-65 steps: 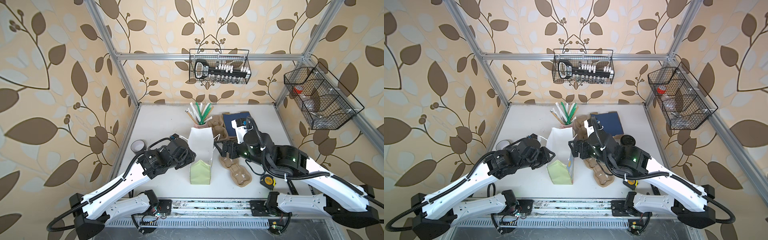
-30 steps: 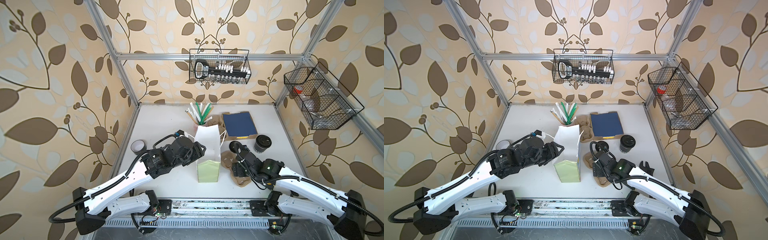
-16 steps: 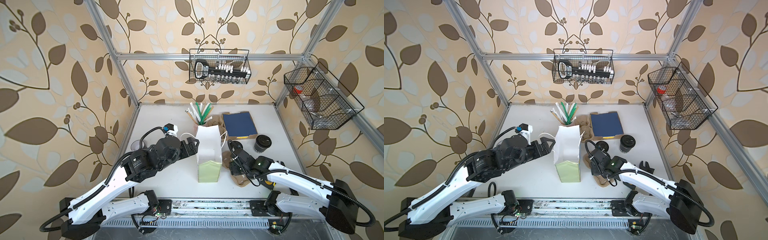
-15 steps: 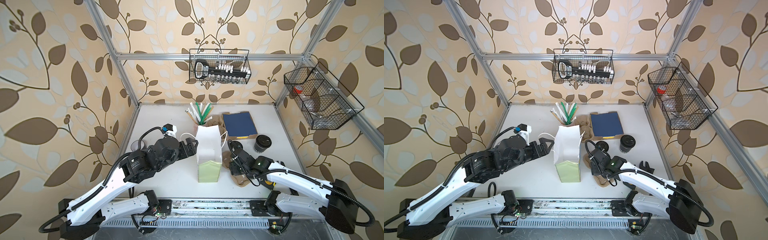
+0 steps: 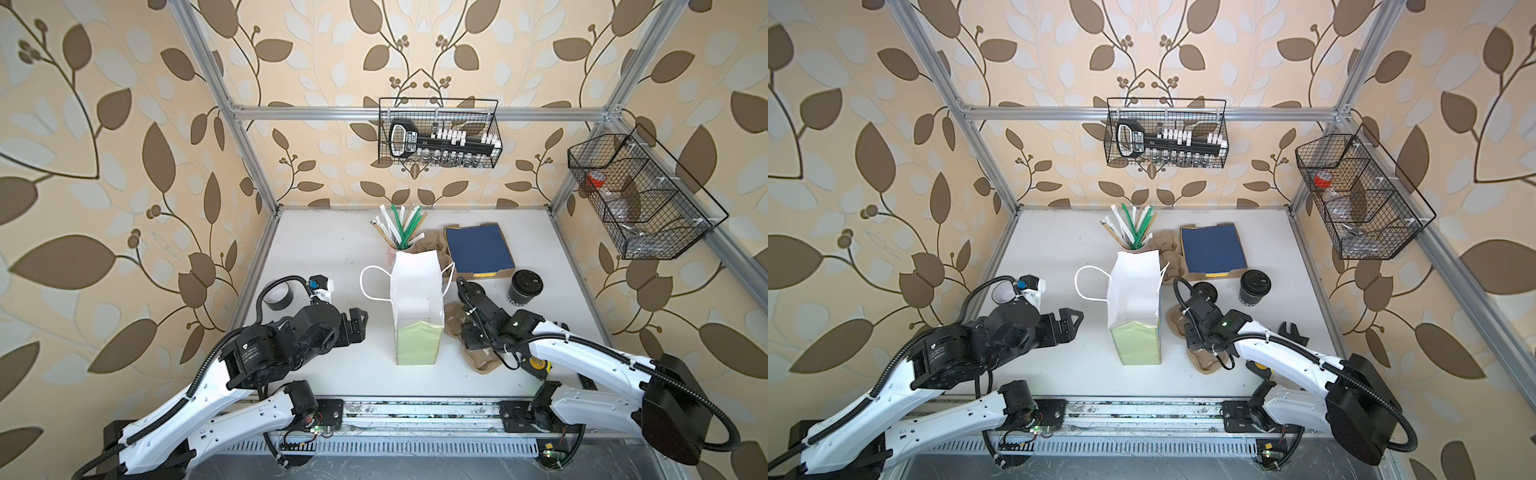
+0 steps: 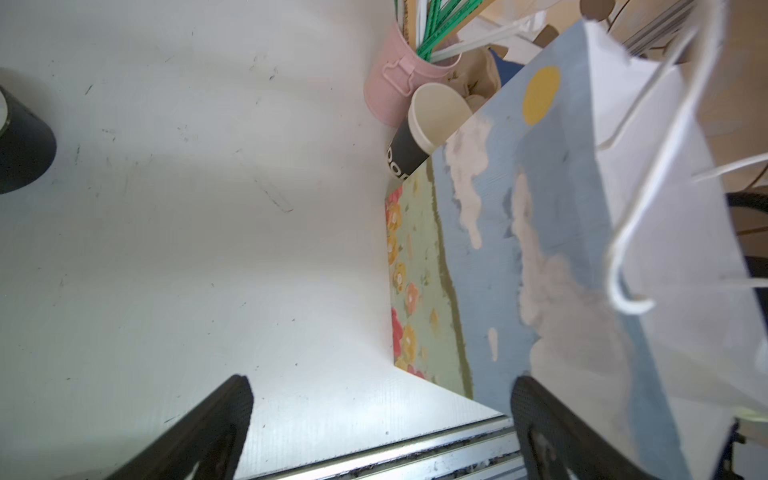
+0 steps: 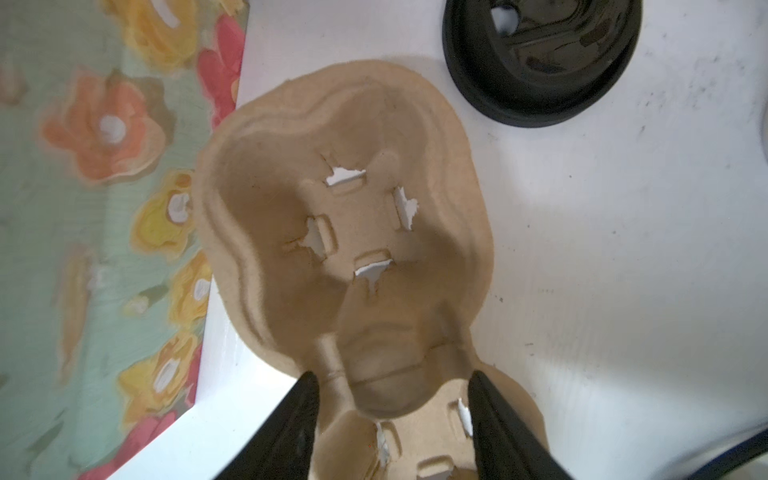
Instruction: Pack the takeout coffee
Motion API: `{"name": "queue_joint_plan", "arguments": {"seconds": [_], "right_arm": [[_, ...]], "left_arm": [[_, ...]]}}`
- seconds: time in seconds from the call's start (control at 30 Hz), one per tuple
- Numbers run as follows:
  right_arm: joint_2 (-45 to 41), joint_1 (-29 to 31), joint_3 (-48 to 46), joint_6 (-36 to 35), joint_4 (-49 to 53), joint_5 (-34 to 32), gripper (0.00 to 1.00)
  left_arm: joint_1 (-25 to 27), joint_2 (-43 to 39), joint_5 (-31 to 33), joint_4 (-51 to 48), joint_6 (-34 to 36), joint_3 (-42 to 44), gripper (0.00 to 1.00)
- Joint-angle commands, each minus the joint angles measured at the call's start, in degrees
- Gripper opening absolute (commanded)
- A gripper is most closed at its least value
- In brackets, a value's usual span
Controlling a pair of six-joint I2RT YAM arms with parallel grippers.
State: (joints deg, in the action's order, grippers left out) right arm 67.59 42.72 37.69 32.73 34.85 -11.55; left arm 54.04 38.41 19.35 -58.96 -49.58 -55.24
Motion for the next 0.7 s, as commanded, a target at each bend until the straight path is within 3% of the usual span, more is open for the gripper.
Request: {"name": "queue_joint_plan", "arguments": {"seconds": [0.0, 0.37, 0.67], "right_arm": [[1.06, 0.02, -0.3, -0.84, -0.02, 0.06, 0.57], [2.77, 1.05, -0.01, -0.82, -0.84, -1.69, 0.5], [2.18, 0.79, -0.01, -1.57, -1.54, -1.27, 0.48]], "left_arm": [[0.36, -1.95, -1.67, -0.77, -1.1, 3.54, 0.99], [0.36, 0.66, -11.49, 11.24, -7.02, 16.9, 0.99], [0.36, 5.24, -15.53, 22.53, -12.04, 24.07, 0.99]]}}
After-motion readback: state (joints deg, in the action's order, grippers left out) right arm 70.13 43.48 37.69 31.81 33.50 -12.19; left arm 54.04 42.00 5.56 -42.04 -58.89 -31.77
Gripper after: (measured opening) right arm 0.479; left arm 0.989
